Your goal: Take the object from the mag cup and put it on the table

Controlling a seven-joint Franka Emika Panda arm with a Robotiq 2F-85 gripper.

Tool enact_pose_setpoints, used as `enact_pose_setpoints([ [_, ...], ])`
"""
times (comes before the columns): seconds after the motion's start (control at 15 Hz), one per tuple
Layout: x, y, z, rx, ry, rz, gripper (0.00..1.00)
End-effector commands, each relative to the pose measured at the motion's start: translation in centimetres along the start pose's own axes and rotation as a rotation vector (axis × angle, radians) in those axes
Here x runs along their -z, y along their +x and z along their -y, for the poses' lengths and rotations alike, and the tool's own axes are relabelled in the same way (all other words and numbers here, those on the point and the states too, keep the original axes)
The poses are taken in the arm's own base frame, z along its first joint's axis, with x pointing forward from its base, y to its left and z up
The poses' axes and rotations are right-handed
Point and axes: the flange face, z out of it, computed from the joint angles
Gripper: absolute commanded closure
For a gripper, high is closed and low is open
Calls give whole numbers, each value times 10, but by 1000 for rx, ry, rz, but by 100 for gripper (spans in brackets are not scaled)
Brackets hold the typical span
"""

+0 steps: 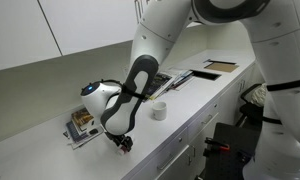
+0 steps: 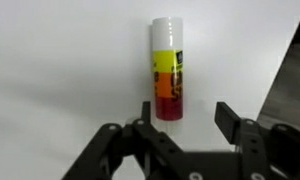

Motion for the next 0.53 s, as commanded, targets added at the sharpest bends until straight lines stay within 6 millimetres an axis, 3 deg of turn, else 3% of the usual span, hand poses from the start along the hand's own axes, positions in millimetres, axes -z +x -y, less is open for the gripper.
enact_pose_setpoints([
  [0.0, 20, -26, 0, -100, -5, -105, 1],
  [0.47, 83, -123, 10, -380, -50, -335, 0],
])
